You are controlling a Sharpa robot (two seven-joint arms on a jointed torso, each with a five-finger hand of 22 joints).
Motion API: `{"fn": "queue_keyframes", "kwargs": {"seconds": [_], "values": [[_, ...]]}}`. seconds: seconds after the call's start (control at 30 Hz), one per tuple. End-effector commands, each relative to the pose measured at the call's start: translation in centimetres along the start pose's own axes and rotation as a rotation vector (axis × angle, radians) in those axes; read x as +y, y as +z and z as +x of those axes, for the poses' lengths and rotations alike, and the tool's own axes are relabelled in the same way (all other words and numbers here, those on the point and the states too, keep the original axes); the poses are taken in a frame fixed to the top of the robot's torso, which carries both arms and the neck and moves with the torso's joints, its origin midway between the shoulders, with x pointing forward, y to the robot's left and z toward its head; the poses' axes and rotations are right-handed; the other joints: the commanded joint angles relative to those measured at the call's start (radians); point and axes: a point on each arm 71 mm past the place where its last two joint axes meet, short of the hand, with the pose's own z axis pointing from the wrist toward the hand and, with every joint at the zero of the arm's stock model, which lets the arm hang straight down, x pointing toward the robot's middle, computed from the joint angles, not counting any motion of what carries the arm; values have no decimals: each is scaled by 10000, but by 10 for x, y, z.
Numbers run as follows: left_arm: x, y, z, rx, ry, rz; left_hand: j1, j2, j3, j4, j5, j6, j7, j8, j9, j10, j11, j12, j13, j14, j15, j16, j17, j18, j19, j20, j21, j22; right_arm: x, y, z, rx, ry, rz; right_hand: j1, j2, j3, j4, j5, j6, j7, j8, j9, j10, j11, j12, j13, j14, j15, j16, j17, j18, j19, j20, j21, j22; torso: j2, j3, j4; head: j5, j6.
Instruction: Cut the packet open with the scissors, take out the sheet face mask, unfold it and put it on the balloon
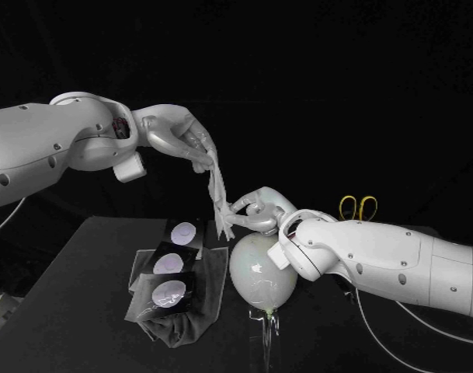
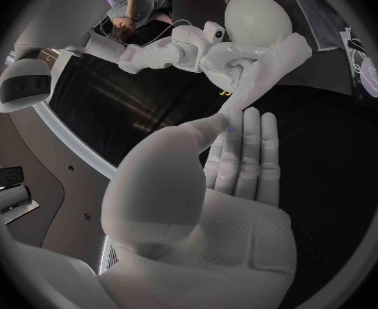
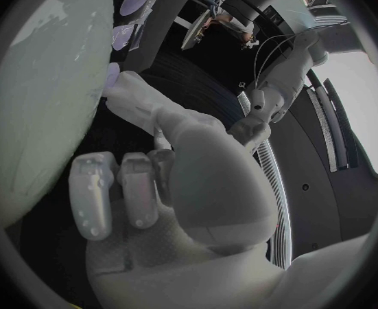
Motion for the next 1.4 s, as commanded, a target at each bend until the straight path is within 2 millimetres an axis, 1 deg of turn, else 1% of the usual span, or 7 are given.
{"fn": "queue_keyframes", "kwargs": {"seconds": [0.03,0.37,0.57,0.83,1.03,1.23,1.4], "values": [[0,-2,-3,-156,-85,78,26,48,-35,47,34,43,60,26,1602,-13,-31,-3,-6,-59,-40,50,11,17,-64,15,36,10,1,-2,-5,-337,-61,-185,-28,14,171,-33,25,-97,-32,185,312,333,-115,43,1806,1054,-62,53,2627,-139,1047,-83,45,2629,-10,-1,-12,5,-2],[8,-10,-8,-537,-162,-127,33,46,-38,65,35,54,70,31,1627,10,-38,14,-2,-44,-50,77,39,35,-58,19,79,34,-1,-11,-24,-574,-393,-115,-156,-27,290,-53,25,-195,-35,298,386,261,-119,-71,1721,1054,-68,53,2627,-139,1047,-96,45,2629,-13,7,0,13,57],[14,-14,-5,-676,-465,-155,31,43,-41,83,35,61,71,34,1643,27,-42,25,0,-32,-54,95,56,46,-54,23,105,47,5,-13,-39,-448,-845,4,-230,-75,312,-56,24,-227,-38,350,418,238,-121,-112,1691,1054,-71,53,2627,-139,1047,-101,45,2629,-17,-13,-11,16,92],[25,-16,6,-839,-977,-141,30,35,-43,100,35,71,71,39,1664,46,-49,38,3,-15,-63,117,77,61,-46,27,139,65,22,-7,-59,1,-2551,-270,-342,-93,351,-35,24,-323,-40,403,451,108,-122,-306,1546,1054,-73,53,2627,-139,1047,-105,45,2629,-13,-14,19,-9,149],[31,-20,9,-1060,-1405,-95,29,30,-42,115,35,77,74,41,1679,65,-55,50,6,-1,-70,133,93,72,-40,30,163,77,37,-1,-66,100,-4033,-930,-377,-29,468,-51,24,-565,11,398,465,-69,-83,-548,1374,1054,-45,53,2627,-139,1047,-93,45,2629,-4,-15,13,-19,179],[34,-25,10,-1220,-1625,-93,29,29,-40,125,36,81,75,43,1689,78,-58,59,8,8,-74,144,103,80,-36,32,178,85,46,4,-73,-141,-5417,-1517,-368,-36,497,-83,24,-590,16,426,482,-80,-75,-564,1367,1054,-35,53,2627,-139,1047,-86,45,2629,2,-7,21,-27,200],[39,-31,13,-1366,-2053,-117,30,24,-36,140,36,90,77,47,1707,100,-64,73,12,26,-83,162,120,94,-27,34,203,98,49,7,-80,-402,-6242,-1782,-357,-70,519,-131,24,-572,5,483,509,-48,-81,-524,1399,1054,-35,53,2627,-139,1047,-81,45,2629,6,-1,5,-39,217]]}}
